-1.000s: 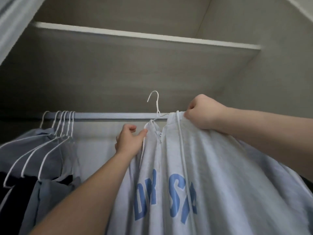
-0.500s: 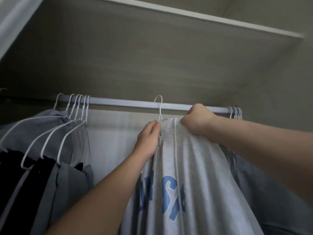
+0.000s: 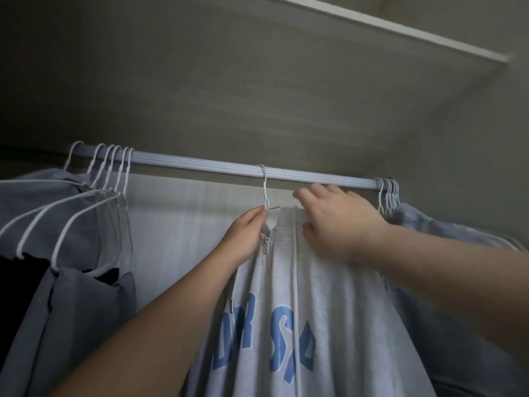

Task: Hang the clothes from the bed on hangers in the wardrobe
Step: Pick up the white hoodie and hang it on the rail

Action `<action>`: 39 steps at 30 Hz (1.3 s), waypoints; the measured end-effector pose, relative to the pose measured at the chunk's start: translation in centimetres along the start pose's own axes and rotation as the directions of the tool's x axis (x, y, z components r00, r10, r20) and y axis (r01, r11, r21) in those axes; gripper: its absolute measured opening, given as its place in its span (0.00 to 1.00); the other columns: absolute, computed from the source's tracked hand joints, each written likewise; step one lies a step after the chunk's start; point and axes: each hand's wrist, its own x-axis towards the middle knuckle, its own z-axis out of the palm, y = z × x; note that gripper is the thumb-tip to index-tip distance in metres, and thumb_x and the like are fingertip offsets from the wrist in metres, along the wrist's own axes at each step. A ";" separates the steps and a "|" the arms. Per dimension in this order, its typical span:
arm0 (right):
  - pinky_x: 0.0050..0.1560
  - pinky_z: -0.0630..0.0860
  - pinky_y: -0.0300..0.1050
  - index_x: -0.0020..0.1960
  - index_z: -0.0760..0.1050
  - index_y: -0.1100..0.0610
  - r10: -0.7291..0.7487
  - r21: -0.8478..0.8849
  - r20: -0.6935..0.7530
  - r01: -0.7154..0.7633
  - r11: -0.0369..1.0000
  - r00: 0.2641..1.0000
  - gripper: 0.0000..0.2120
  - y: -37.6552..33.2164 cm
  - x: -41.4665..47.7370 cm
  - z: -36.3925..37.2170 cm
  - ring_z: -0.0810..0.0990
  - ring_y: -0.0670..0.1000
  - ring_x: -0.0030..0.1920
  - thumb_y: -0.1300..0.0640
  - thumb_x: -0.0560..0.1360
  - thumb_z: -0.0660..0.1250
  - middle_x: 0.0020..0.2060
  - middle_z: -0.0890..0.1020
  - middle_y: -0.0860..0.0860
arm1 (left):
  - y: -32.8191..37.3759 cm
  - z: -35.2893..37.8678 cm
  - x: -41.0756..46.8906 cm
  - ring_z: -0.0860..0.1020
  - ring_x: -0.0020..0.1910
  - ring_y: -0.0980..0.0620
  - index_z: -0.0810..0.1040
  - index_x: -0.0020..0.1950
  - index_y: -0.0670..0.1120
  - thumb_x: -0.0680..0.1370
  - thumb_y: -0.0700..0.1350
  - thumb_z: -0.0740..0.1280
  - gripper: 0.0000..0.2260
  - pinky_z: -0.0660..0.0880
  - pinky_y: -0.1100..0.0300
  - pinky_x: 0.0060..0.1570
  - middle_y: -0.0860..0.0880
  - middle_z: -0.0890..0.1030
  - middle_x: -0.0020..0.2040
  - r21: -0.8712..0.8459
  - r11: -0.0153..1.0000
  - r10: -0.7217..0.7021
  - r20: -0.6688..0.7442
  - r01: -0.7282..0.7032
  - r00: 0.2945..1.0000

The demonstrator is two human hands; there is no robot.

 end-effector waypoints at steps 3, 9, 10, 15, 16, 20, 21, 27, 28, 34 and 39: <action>0.59 0.66 0.51 0.73 0.60 0.54 -0.102 -0.223 0.068 0.115 0.968 0.992 0.24 0.3 -1.7 0.9 0.70 0.55 0.64 0.49 0.78 0.55 0.66 0.70 0.52 | 0.3 1.1 0.6 0.75 0.48 0.66 0.78 0.60 0.52 0.84 0.46 0.60 0.08 0.67 0.74 0.49 0.60 0.79 0.49 -0.011 1.000 0.001 0.031 0.000 1.000; 0.66 0.64 0.52 0.78 0.50 0.59 -0.042 -0.299 0.191 0.098 0.949 0.981 0.32 3.8 -3.9 1.7 0.64 0.56 0.72 0.47 0.79 0.54 0.75 0.60 0.55 | 0.7 6.1 1.3 0.71 0.61 0.59 0.75 0.70 0.50 0.84 0.48 0.61 0.15 0.61 0.65 0.61 0.56 0.77 0.60 -0.029 0.999 0.016 0.131 -0.012 0.991; 0.69 0.62 0.53 0.78 0.49 0.59 -0.027 -0.310 0.215 0.094 0.946 0.976 0.33 4.6 -4.2 1.7 0.61 0.55 0.74 0.47 0.79 0.54 0.76 0.59 0.55 | 0.8 7.1 1.5 0.72 0.59 0.59 0.75 0.68 0.52 0.84 0.48 0.61 0.13 0.62 0.66 0.60 0.58 0.77 0.57 -0.038 0.999 0.020 0.146 -0.015 0.989; 0.77 0.43 0.60 0.79 0.42 0.61 0.073 -0.426 0.332 0.081 0.901 0.940 0.36 9.1 -6.0 1.5 0.46 0.54 0.79 0.44 0.80 0.51 0.79 0.48 0.55 | 2.0 13.9 2.0 0.73 0.58 0.57 0.75 0.65 0.53 0.84 0.50 0.60 0.11 0.63 0.64 0.58 0.57 0.77 0.54 -0.085 0.996 0.035 0.252 -0.014 0.967; 0.76 0.41 0.61 0.79 0.41 0.61 0.097 -0.452 0.352 0.079 0.889 0.931 0.36 10.1 -6.5 1.5 0.44 0.53 0.79 0.43 0.80 0.51 0.79 0.46 0.55 | 2.2 15.4 2.0 0.73 0.58 0.56 0.76 0.65 0.53 0.84 0.51 0.60 0.11 0.64 0.63 0.57 0.55 0.78 0.56 -0.084 0.996 0.036 0.272 -0.014 0.962; 0.75 0.37 0.63 0.79 0.42 0.60 0.149 -0.516 0.392 0.083 0.852 0.908 0.39 14.1 -8.3 1.8 0.43 0.53 0.79 0.39 0.79 0.51 0.79 0.46 0.56 | 2.9 20.8 2.3 0.73 0.63 0.54 0.75 0.71 0.49 0.84 0.53 0.60 0.17 0.64 0.62 0.61 0.51 0.77 0.66 -0.085 0.996 0.047 0.308 -0.022 0.950; 0.75 0.37 0.63 0.79 0.42 0.60 0.161 -0.519 0.391 0.073 0.851 0.906 0.40 14.8 -8.6 1.9 0.43 0.53 0.79 0.38 0.79 0.51 0.79 0.45 0.55 | 3.1 21.8 2.5 0.72 0.66 0.54 0.74 0.72 0.48 0.84 0.53 0.59 0.18 0.64 0.62 0.63 0.51 0.76 0.68 -0.083 0.996 0.042 0.316 -0.016 0.948; 0.76 0.49 0.59 0.79 0.43 0.61 0.194 -0.495 0.363 0.012 0.869 0.911 0.45 15.7 -9.0 3.4 0.44 0.54 0.79 0.34 0.76 0.55 0.79 0.46 0.55 | 2.6 25.8 4.1 0.71 0.71 0.49 0.75 0.72 0.46 0.85 0.55 0.56 0.21 0.63 0.53 0.74 0.47 0.75 0.72 -0.060 0.998 0.045 0.314 -0.027 0.948; 0.76 0.50 0.58 0.79 0.43 0.61 0.197 -0.489 0.360 0.005 0.872 0.912 0.45 15.6 -8.9 3.4 0.44 0.53 0.79 0.34 0.76 0.56 0.79 0.46 0.55 | 2.4 26.0 4.2 0.71 0.71 0.49 0.75 0.72 0.46 0.85 0.55 0.56 0.21 0.63 0.53 0.74 0.47 0.75 0.71 -0.054 0.998 0.046 0.314 -0.030 0.948; 0.75 0.51 0.59 0.80 0.45 0.59 0.196 -0.481 0.344 -0.007 0.877 0.918 0.44 15.5 -9.1 3.2 0.45 0.53 0.79 0.33 0.76 0.56 0.79 0.47 0.54 | 2.3 25.6 3.8 0.71 0.72 0.48 0.72 0.74 0.49 0.85 0.54 0.55 0.20 0.63 0.50 0.74 0.47 0.74 0.72 -0.005 0.999 0.053 0.355 -0.054 0.933; 0.76 0.49 0.60 0.79 0.46 0.59 0.183 -0.422 0.330 -0.028 0.906 0.926 0.42 15.2 -9.4 3.0 0.45 0.53 0.79 0.34 0.77 0.54 0.79 0.48 0.54 | 3.2 23.0 1.0 0.61 0.77 0.51 0.62 0.79 0.44 0.87 0.47 0.52 0.21 0.56 0.59 0.76 0.47 0.63 0.79 0.010 0.999 0.033 0.369 -0.039 0.929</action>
